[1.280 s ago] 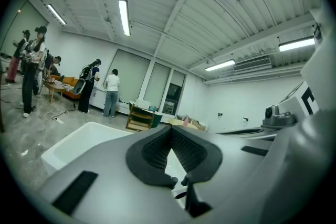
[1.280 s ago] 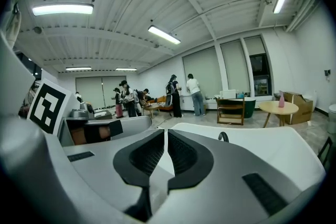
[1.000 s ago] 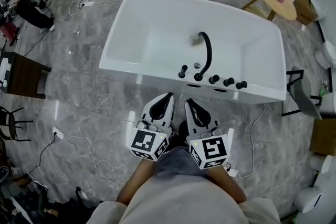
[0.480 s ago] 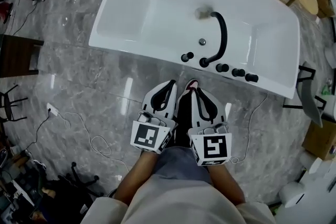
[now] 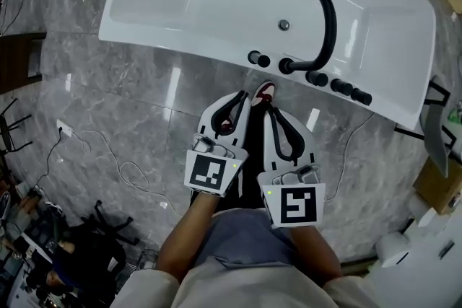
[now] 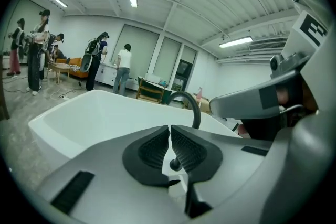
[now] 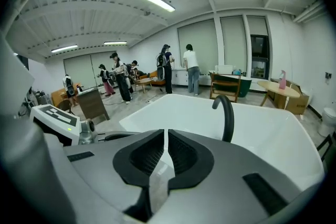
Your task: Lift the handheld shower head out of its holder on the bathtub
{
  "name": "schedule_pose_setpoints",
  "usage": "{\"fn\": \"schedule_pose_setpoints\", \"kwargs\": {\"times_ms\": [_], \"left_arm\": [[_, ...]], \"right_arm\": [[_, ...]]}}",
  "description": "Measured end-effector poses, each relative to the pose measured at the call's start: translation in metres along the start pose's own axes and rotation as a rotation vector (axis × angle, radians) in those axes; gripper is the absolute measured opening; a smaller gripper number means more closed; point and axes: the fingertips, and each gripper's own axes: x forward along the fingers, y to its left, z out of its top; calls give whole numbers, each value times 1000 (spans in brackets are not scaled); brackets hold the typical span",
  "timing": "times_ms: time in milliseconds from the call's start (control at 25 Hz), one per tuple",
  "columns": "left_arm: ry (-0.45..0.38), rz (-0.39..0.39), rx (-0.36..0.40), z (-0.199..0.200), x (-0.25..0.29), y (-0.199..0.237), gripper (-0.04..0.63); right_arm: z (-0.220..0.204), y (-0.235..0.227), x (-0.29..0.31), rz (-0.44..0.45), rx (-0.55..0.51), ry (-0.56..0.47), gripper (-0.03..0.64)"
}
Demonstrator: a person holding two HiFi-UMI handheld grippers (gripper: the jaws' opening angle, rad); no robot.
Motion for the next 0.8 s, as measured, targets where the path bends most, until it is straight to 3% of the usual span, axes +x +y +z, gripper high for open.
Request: {"fn": "schedule_pose_setpoints", "kwargs": {"times_ms": [240,320,520,800], "left_arm": [[28,1,18,-47,31,2,5],[52,8,18,-64,41,2,51],[91,55,0,-100,65,23,65],[104,60,75,-127,97,34,137]], "right_arm": [[-31,-26,5,-34,60,18,21],[-44,-30,11,-30,62,38,21],[-72,-33,39,-7,68,79,21],[-96,-44,62,2,109,107,21]]}}
